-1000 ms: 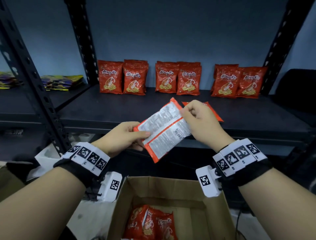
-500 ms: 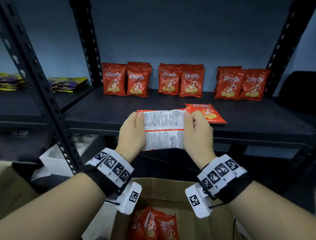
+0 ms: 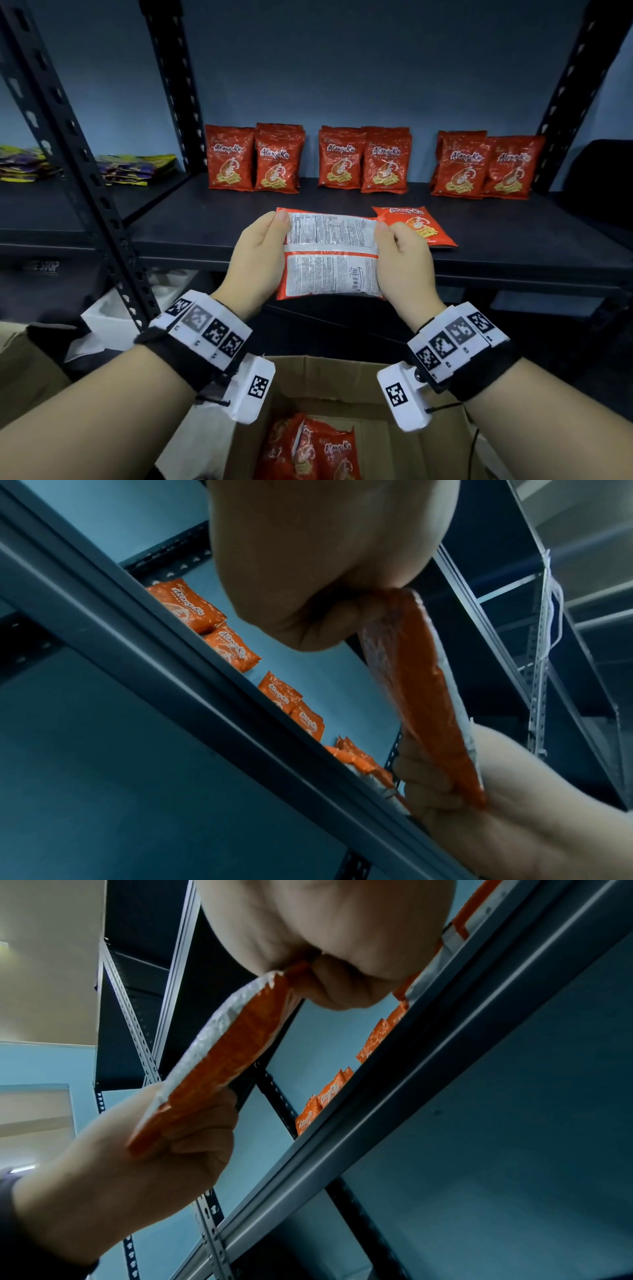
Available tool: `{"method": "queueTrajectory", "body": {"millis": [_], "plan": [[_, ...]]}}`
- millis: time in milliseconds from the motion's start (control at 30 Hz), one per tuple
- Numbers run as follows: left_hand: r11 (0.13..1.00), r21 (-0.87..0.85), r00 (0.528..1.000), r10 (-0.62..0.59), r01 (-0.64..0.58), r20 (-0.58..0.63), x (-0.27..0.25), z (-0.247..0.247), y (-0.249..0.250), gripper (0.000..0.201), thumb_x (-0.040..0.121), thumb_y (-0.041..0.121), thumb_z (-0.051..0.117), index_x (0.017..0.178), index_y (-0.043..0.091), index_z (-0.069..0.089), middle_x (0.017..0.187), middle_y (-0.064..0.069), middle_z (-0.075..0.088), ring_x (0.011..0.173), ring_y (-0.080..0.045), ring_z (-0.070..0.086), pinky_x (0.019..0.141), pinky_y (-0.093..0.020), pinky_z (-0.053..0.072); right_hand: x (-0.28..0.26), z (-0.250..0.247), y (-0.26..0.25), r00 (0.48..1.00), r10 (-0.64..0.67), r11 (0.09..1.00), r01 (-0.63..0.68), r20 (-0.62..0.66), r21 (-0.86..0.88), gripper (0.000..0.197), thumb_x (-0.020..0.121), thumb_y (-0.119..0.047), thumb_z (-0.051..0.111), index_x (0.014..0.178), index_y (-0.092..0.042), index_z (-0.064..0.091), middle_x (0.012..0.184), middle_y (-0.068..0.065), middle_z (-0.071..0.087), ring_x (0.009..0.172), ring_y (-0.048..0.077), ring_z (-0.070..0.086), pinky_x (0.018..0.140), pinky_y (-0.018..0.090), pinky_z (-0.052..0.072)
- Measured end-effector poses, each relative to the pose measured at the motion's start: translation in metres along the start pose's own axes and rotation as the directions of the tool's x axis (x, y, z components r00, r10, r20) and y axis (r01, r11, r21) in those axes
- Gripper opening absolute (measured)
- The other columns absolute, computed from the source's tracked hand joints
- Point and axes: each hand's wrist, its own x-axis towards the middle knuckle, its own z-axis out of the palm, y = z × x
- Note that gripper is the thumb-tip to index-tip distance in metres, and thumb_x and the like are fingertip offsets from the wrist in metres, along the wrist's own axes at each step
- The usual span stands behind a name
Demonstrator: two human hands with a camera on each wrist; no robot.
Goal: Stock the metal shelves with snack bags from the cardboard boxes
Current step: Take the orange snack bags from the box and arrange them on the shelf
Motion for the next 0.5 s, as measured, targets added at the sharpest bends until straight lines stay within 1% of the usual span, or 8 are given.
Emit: {"method": "queueTrajectory", "body": {"millis": [67,133,167,233,300,333,433,500], "plan": [[0.99,-0.125,0.997,-0.062,0.068,0.05,0.001,-0.005,0.008,0.037,0.111,0.032,0.043,0.11,0.012,0.074,0.103,-0.009,0.079,0.099,-0.028,0.075,0.092,-0.05,0.058,0.009,-0.006,-0.002,0.998,0.029,1.0,-0.029,0.049,0.011,0.034,0.104,-0.032,0.056,0.075,-0.015,0.049,0.067,-0.004,0.049,0.057,0.004,0.044,0.056,0.023,0.032],[0.977,-0.189,0.993,-0.086,0.099,0.078,0.003,-0.009,0.016,0.037,0.109,0.031,0.046,0.11,0.009,0.076,0.106,-0.016,0.077,0.103,-0.036,0.073,0.098,-0.06,0.054,0.013,-0.012,-0.008,0.991,0.06,0.998,-0.061,0.123,0.008,0.021,0.098,-0.038,0.064,0.099,-0.018,0.059,0.07,-0.003,0.06,0.059,0.003,0.053,0.061,0.025,0.038],[0.97,-0.215,0.991,-0.094,0.114,0.099,0.003,-0.011,0.019,0.038,0.109,0.031,0.048,0.108,0.006,0.076,0.105,-0.021,0.076,0.103,-0.041,0.072,0.099,-0.063,0.052,0.013,-0.015,-0.011,0.985,0.049,0.999,-0.049,0.166,-0.003,0.026,0.098,-0.042,0.065,0.112,-0.021,0.058,0.073,-0.005,0.061,0.062,0.002,0.055,0.064,0.026,0.04],[0.962,-0.243,0.987,-0.097,0.126,0.128,0.004,-0.011,0.025,0.038,0.108,0.029,0.048,0.099,0.002,0.073,0.088,-0.022,0.074,0.083,-0.035,0.073,0.085,-0.056,0.057,0.009,-0.021,-0.017,0.966,-0.057,0.998,0.061,0.251,-0.005,0.039,0.098,-0.05,0.061,0.128,-0.027,0.054,0.09,-0.009,0.061,0.075,0.002,0.059,0.072,0.028,0.047],[0.96,-0.25,0.984,-0.089,0.126,0.156,0.003,-0.01,0.029,0.034,0.107,0.028,0.049,0.089,0.009,0.07,0.073,-0.009,0.072,0.065,-0.017,0.068,0.065,-0.034,0.054,0.002,-0.025,-0.021,0.916,-0.224,0.971,0.238,0.334,-0.003,0.053,0.091,-0.065,0.057,0.133,-0.032,0.054,0.112,-0.01,0.057,0.095,0.004,0.058,0.081,0.027,0.049],[0.959,-0.256,0.982,-0.08,0.124,0.173,0.003,-0.01,0.028,0.033,0.107,0.029,0.05,0.089,0.011,0.071,0.076,-0.007,0.072,0.067,-0.016,0.067,0.064,-0.03,0.051,-0.002,-0.025,-0.022,0.883,-0.285,0.951,0.31,0.372,-0.006,0.062,0.085,-0.071,0.058,0.134,-0.033,0.054,0.118,-0.011,0.054,0.102,0.004,0.056,0.082,0.023,0.047],[0.961,-0.26,0.977,-0.035,0.091,0.21,0.001,-0.01,0.027,0.033,0.104,0.032,0.056,0.092,0.011,0.078,0.093,-0.016,0.074,0.088,-0.032,0.062,0.076,-0.043,0.047,-0.011,-0.02,-0.027,0.825,-0.373,0.911,0.413,0.424,-0.001,0.078,0.069,-0.074,0.074,0.132,-0.031,0.058,0.119,-0.013,0.051,0.11,0.0,0.053,0.084,0.009,0.038],[0.965,-0.248,0.977,-0.028,0.081,0.21,0.002,-0.01,0.026,0.033,0.101,0.035,0.061,0.09,0.01,0.079,0.095,-0.017,0.075,0.088,-0.034,0.062,0.076,-0.044,0.045,-0.015,-0.018,-0.03,0.8,-0.389,0.903,0.43,0.457,0.016,0.084,0.063,-0.071,0.083,0.132,-0.031,0.058,0.118,-0.015,0.051,0.112,0.001,0.053,0.086,0.008,0.037]]}}
